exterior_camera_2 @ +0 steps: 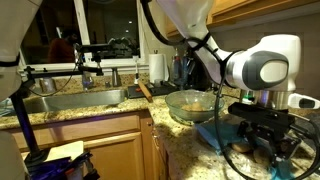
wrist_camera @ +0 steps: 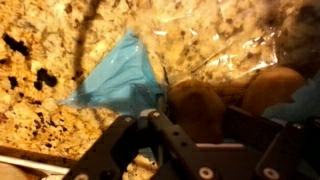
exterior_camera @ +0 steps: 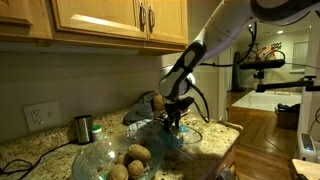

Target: Pick a potato from the bag and place it in the glass basin

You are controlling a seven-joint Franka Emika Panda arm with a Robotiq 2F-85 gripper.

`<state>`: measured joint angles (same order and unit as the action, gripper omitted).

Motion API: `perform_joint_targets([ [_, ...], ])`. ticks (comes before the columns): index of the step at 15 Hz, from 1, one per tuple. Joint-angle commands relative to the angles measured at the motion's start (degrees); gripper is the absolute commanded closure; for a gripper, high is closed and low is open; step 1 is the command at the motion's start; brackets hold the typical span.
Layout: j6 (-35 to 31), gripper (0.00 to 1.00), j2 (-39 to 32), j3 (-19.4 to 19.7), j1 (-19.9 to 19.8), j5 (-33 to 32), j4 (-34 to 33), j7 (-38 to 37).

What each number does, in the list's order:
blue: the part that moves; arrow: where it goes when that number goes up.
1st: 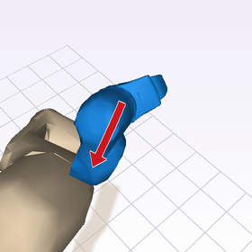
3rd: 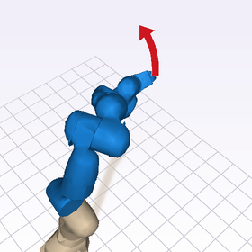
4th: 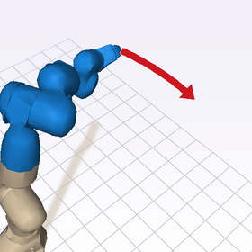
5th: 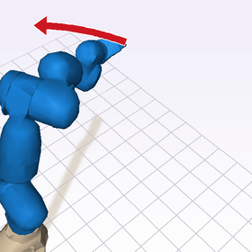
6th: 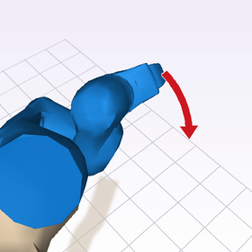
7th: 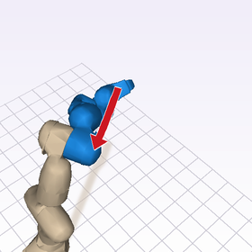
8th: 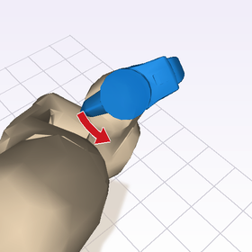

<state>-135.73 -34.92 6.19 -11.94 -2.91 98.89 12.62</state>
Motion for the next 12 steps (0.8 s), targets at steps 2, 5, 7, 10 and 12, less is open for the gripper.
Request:
perform_joint_targets([
  [2,-0.4,0.48,-0.3,-0.1,-0.6,-0.4,0.3,0.3],
  [5,0.4,0.69,-0.6,-0.1,-0.6,-0.4,-0.8,0.2],
  [7,0.6,0.83,-0.3,0.0,-0.6,-0.4,-1.0,0.2],
  [10,0.7,0.93,0.0,0.3,-0.4,-0.7,-1.6,0.1],
  [12,0.9,0.97,0.0,0.4,-0.3,-0.9,-2.2,0.0],
])
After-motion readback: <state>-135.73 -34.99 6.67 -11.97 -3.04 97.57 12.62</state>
